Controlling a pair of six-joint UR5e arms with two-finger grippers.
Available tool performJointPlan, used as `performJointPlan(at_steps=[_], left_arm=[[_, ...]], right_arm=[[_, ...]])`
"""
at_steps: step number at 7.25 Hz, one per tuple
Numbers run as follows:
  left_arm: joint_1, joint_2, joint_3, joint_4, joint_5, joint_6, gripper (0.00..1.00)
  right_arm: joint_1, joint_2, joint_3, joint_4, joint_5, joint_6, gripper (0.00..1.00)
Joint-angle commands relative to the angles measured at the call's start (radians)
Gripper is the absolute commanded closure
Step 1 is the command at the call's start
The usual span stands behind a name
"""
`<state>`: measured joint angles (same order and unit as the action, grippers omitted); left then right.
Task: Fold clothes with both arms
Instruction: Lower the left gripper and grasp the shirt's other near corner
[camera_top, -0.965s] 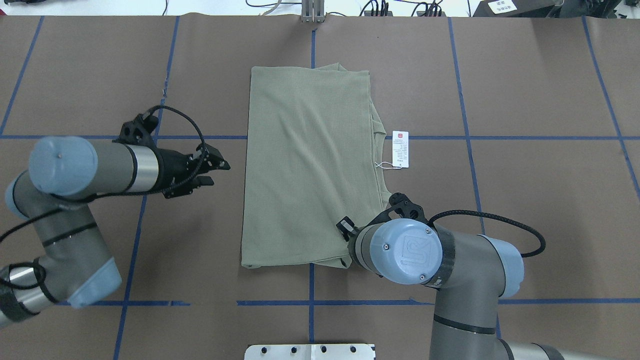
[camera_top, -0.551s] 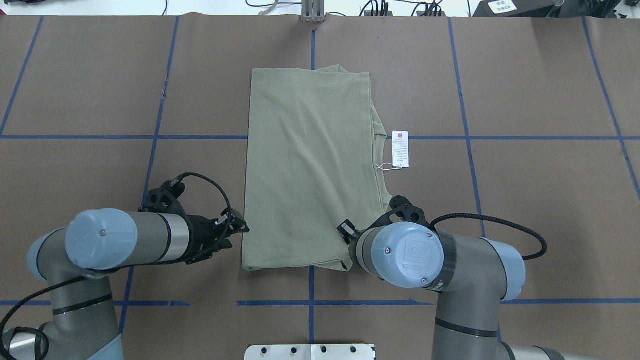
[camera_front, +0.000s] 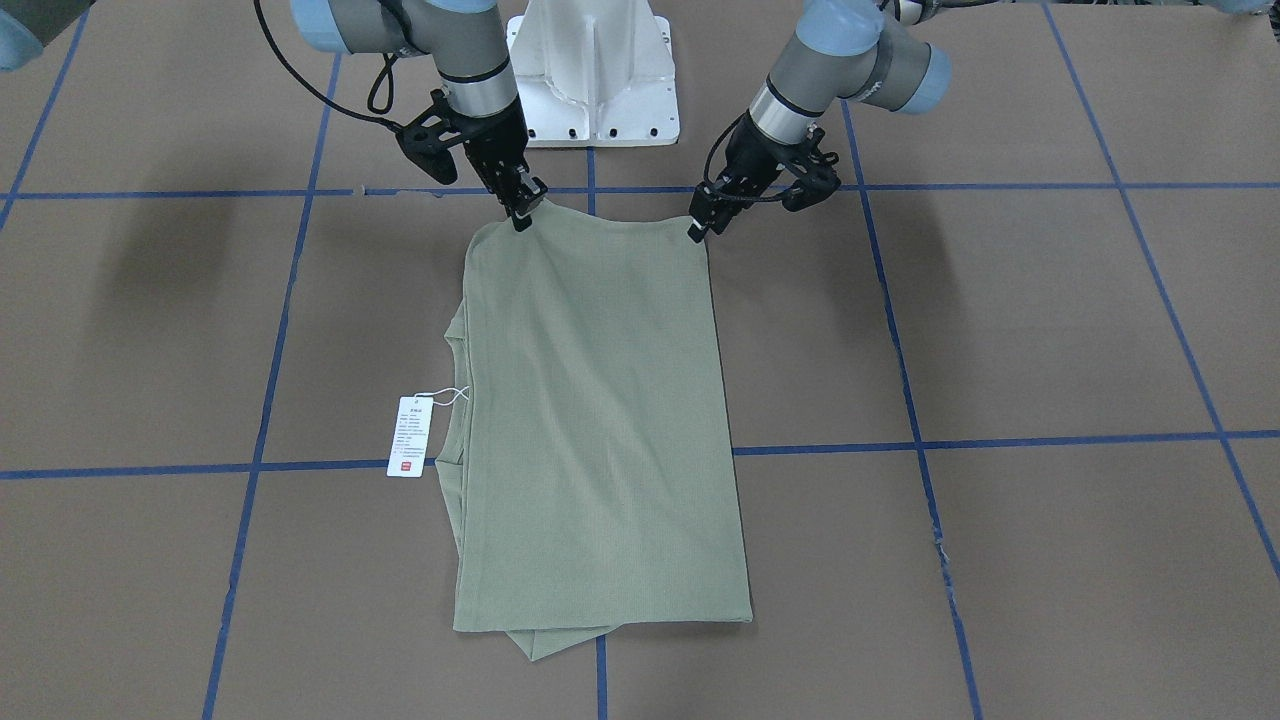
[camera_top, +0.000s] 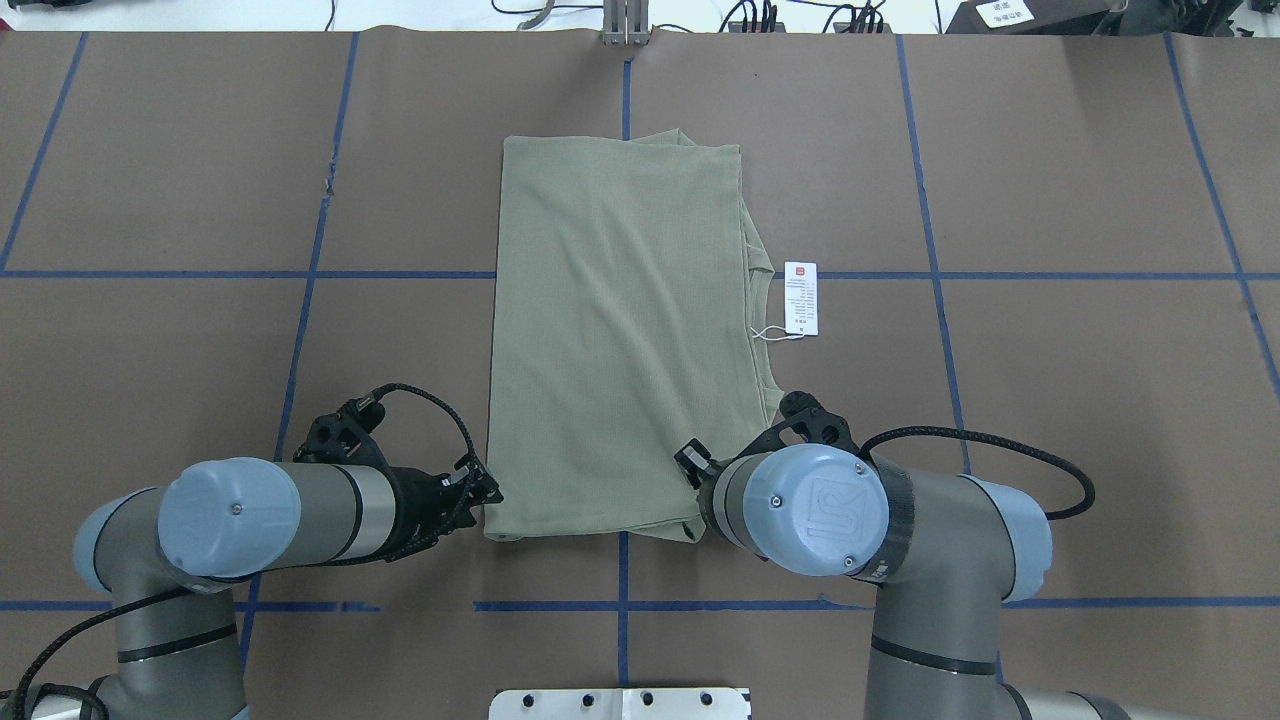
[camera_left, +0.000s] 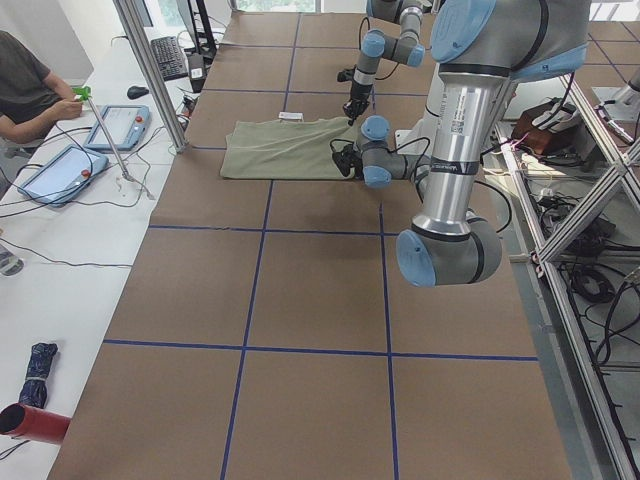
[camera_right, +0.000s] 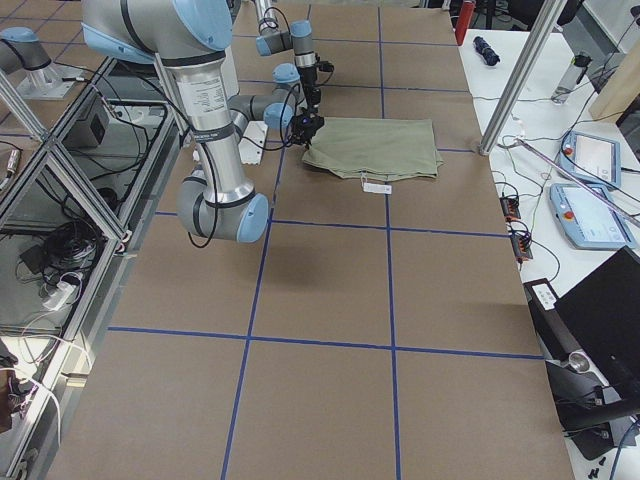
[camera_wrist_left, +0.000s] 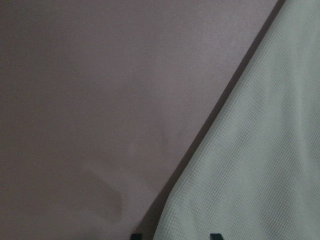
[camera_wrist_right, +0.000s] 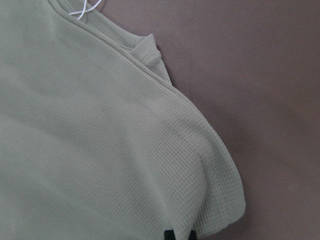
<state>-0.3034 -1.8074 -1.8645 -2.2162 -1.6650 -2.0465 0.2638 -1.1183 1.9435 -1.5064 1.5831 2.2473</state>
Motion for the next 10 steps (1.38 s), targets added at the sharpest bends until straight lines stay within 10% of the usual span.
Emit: performJointPlan(at_steps=[1, 10], left_arm=[[0.01, -0.003, 0.007, 0.003, -0.001, -0.006, 0.69], [0.04, -0.021, 0.024, 0.001, -0.002, -0.006, 0.64]], right_arm=[[0.0, 0.0, 0.0, 0.0, 0.0, 0.0, 1.0], [0.0, -0.002, 0.015, 0.0, 0.002, 0.0, 1.0]])
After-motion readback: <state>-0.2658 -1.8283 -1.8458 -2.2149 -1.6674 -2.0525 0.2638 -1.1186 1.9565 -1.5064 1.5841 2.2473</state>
